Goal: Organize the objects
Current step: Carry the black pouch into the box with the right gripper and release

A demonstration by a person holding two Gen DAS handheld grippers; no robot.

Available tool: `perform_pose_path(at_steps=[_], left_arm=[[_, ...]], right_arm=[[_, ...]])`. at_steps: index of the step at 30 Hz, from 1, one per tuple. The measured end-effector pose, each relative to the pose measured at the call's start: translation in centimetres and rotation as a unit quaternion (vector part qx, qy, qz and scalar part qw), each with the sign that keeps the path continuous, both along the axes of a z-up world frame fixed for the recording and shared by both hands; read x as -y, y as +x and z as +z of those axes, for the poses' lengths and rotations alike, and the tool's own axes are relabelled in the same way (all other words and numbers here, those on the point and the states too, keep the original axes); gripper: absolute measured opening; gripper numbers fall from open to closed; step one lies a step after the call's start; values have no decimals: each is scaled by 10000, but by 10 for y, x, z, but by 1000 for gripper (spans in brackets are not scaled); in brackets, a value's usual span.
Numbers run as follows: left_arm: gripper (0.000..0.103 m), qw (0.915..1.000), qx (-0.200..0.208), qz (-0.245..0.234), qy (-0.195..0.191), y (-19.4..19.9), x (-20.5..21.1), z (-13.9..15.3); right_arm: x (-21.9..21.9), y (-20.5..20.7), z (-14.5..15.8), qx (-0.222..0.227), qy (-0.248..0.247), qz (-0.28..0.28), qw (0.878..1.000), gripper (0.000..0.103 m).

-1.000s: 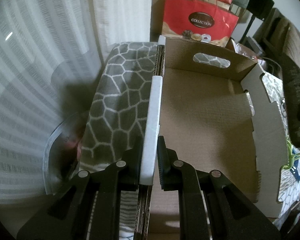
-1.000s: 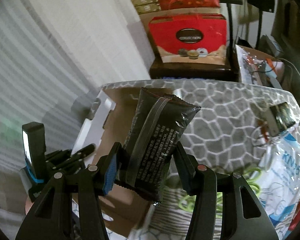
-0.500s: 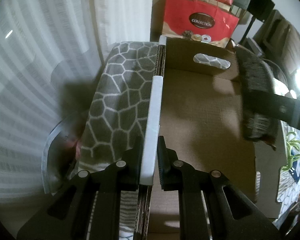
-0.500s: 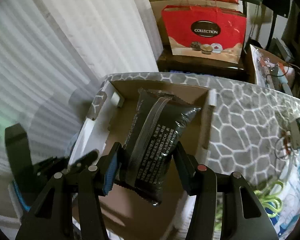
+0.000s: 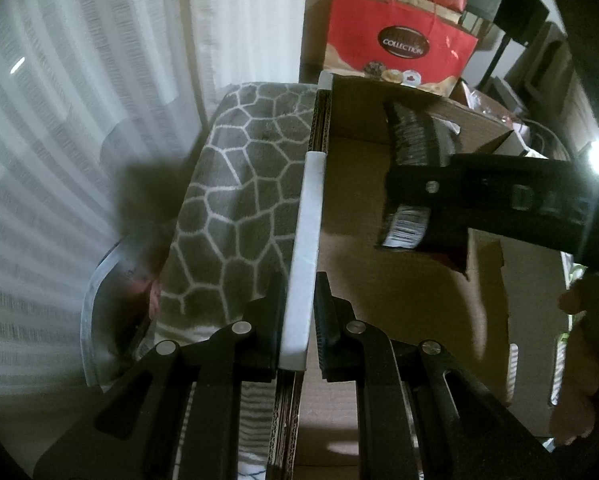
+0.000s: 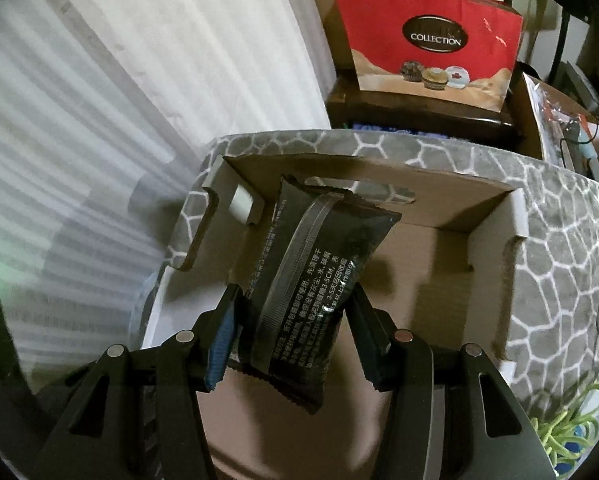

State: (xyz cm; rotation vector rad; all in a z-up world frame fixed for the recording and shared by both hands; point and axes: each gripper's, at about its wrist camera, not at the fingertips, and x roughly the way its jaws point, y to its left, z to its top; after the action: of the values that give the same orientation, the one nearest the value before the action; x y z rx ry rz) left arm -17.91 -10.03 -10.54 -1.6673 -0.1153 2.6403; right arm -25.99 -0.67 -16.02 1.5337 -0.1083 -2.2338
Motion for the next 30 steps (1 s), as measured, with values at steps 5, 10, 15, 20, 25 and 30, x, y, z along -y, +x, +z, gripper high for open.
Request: perform_pose_path(at_steps=[5, 10, 15, 20, 25, 30], left_arm=[[13, 10000, 0, 5, 25, 0, 2, 0], [13, 10000, 3, 13, 44, 0, 1, 0], [13, 10000, 16, 7, 53, 0, 1, 0], [13, 10000, 32, 10, 41, 0, 2, -1], [13, 10000, 39, 12, 21, -1, 0, -1], [13, 10000, 42, 28, -13, -1, -1, -1]], right_arm=[[9, -5, -10, 77, 3, 20, 10000, 55], [14, -4, -12, 70, 21, 84, 9999, 61], [7, -1, -3, 7, -51, 17, 10000, 66], [-9, 8, 17, -111, -168, 19, 9998, 71], [-34, 24, 39, -333, -180, -60, 9993, 71], [-71, 41, 53, -512, -163, -198, 9984, 72]])
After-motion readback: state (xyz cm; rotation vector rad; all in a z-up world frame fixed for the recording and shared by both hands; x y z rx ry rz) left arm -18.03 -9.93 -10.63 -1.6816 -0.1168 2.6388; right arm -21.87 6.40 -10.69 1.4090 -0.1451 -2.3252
